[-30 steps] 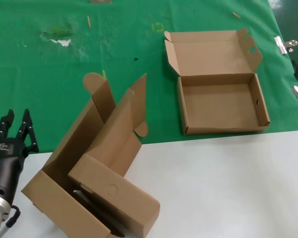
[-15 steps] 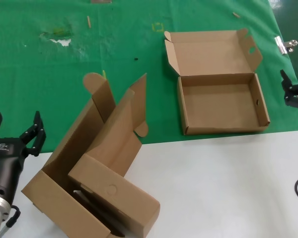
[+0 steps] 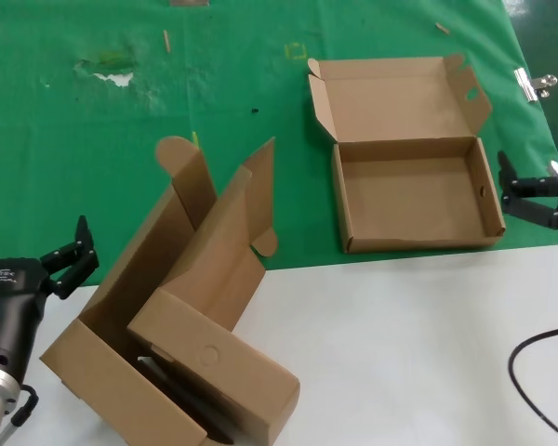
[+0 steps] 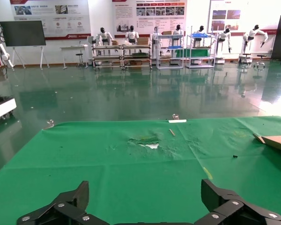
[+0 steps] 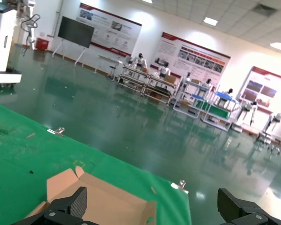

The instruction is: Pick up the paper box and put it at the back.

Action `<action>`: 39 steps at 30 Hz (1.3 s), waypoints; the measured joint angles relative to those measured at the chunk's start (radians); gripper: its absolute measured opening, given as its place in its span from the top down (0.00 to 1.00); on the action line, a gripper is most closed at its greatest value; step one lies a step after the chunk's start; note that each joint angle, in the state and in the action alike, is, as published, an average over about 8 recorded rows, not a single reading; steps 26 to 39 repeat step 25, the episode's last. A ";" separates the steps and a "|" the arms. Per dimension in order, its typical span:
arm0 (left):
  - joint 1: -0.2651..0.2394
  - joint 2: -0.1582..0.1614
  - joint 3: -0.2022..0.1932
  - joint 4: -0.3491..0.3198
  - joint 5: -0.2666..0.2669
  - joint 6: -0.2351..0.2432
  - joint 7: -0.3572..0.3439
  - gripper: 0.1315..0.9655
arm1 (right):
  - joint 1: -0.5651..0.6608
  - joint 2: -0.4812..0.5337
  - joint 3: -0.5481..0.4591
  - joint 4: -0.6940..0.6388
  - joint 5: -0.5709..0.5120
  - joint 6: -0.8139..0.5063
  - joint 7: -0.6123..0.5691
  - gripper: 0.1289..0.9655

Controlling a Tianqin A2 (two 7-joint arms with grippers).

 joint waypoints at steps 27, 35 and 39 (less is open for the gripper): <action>0.000 0.000 0.000 0.000 0.000 0.000 0.000 0.01 | 0.041 -0.155 -0.141 -0.110 0.052 0.122 0.016 0.00; 0.000 0.000 0.000 0.000 0.000 0.000 0.000 0.01 | 0.041 -0.155 -0.141 -0.110 0.052 0.122 0.016 0.00; 0.000 0.000 0.000 0.000 0.000 0.000 0.000 0.01 | 0.041 -0.155 -0.141 -0.110 0.052 0.122 0.016 0.00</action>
